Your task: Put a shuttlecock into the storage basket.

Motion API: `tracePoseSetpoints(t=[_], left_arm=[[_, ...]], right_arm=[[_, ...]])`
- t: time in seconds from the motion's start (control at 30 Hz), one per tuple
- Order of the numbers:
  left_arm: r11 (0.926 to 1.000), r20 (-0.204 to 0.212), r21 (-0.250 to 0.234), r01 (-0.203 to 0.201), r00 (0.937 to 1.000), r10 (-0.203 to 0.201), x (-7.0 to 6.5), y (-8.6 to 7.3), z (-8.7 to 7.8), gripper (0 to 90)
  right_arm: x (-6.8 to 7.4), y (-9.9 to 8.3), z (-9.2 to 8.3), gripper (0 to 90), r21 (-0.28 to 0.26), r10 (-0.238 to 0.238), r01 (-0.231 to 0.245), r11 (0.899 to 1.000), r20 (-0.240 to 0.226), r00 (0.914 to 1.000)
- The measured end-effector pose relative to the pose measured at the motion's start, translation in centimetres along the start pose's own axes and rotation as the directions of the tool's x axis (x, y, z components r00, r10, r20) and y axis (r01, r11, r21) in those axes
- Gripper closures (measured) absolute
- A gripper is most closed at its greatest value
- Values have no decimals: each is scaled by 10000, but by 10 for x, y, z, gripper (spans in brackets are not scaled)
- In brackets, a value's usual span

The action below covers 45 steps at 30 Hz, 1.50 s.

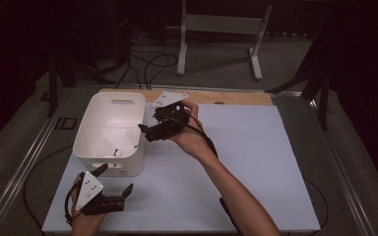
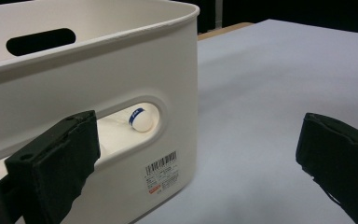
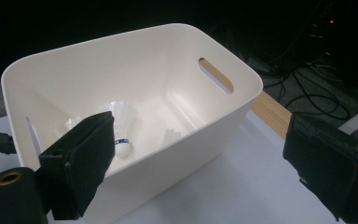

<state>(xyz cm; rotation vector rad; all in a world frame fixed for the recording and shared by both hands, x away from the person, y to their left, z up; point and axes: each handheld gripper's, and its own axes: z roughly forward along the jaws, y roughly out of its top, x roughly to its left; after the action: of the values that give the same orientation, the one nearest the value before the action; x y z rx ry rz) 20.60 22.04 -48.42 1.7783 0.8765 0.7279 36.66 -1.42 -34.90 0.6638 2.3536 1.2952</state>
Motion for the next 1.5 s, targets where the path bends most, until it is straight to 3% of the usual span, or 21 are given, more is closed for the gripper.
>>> tracePoseSetpoints(t=[0.8,1.5], left_arm=[[10000,-27,-3,20,10000,-20,0,0,0,3],[10000,-55,9,27,10000,-27,0,0,1,3]], right_arm=[[-13,-20,-10,90,60,212,-214,9998,356,9991],[-19,-34,-20,90,-49,553,-552,9985,384,9977]])
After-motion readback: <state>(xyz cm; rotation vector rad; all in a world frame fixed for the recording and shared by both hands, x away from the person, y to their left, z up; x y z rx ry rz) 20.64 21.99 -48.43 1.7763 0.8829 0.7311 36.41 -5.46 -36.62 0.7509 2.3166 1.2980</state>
